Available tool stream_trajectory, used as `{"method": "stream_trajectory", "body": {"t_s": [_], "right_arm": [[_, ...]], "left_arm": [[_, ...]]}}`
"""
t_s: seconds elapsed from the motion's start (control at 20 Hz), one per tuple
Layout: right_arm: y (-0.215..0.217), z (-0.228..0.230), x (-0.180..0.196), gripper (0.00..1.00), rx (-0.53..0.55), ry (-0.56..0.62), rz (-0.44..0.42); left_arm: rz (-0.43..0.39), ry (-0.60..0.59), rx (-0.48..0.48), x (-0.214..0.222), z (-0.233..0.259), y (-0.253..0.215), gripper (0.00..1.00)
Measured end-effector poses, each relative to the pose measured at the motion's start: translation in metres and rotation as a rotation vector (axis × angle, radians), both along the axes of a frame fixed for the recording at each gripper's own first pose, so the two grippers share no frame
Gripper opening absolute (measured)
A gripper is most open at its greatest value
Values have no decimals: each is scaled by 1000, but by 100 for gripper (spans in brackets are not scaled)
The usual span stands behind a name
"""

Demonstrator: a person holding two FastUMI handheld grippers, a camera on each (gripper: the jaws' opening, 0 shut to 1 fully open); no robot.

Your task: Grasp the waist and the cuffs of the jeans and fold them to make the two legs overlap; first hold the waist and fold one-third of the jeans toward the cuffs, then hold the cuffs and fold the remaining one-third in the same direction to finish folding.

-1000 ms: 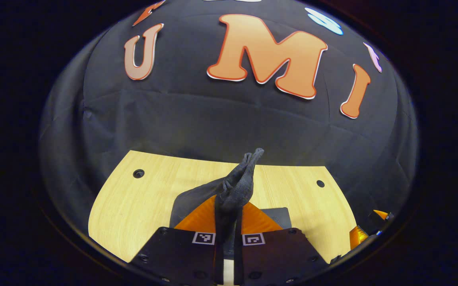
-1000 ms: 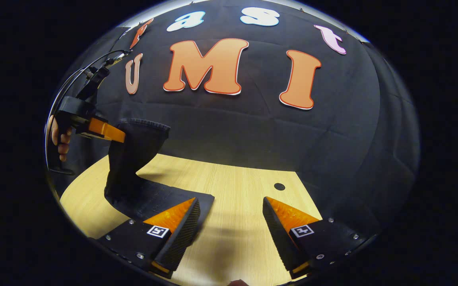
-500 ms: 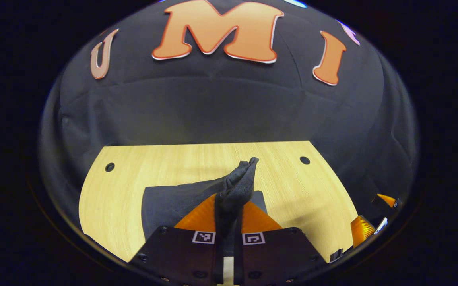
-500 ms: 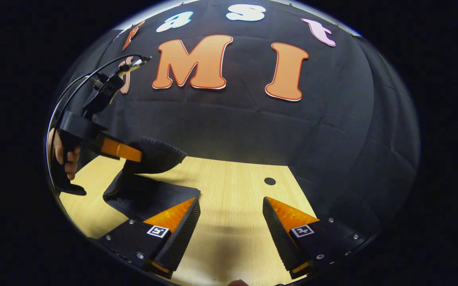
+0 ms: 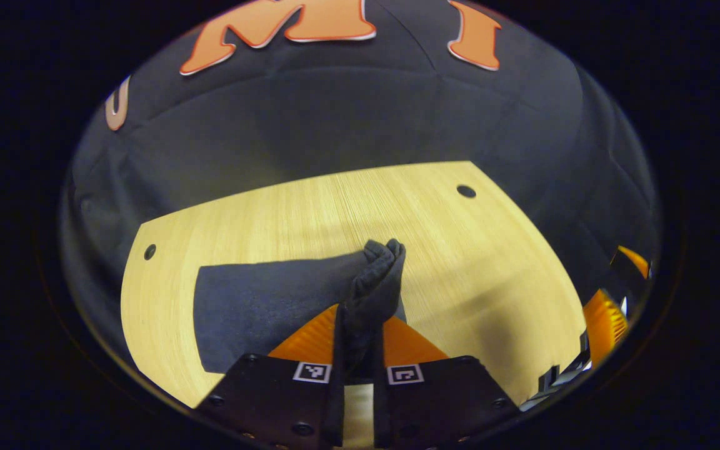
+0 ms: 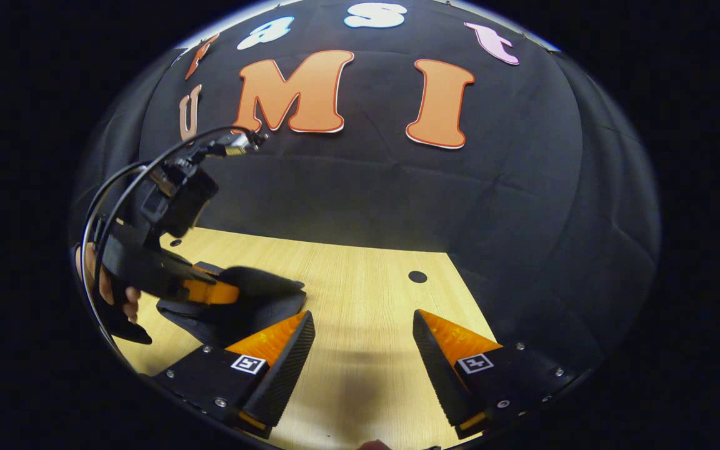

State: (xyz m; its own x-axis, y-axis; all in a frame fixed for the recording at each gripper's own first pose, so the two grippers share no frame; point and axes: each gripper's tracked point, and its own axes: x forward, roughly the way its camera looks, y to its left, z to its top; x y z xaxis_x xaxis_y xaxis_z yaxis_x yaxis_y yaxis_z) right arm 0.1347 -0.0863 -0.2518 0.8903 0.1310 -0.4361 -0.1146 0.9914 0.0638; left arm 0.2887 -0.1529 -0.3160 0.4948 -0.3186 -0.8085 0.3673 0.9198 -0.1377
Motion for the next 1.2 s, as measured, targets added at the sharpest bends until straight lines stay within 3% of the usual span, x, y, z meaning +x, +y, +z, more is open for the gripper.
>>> {"method": "stream_trajectory", "body": {"t_s": [0.1,0.2,0.35,0.55,0.8,1.2], "right_arm": [[7,2,2,96,8,1,11],[13,3,3,96,16,-4,22],[26,10,7,95,20,-14,46],[46,37,12,95,6,-85,73],[68,83,13,96,-8,-195,61],[113,147,-9,95,21,-333,45]], "left_arm": [[-22,62,-22,-20,-16,-6,29],[-26,104,-116,-32,-17,-20,56],[-25,47,-178,-27,5,-15,100],[43,-133,-215,-10,57,26,99],[167,-404,-196,0,121,114,99],[351,-696,-207,-49,198,233,99]]}}
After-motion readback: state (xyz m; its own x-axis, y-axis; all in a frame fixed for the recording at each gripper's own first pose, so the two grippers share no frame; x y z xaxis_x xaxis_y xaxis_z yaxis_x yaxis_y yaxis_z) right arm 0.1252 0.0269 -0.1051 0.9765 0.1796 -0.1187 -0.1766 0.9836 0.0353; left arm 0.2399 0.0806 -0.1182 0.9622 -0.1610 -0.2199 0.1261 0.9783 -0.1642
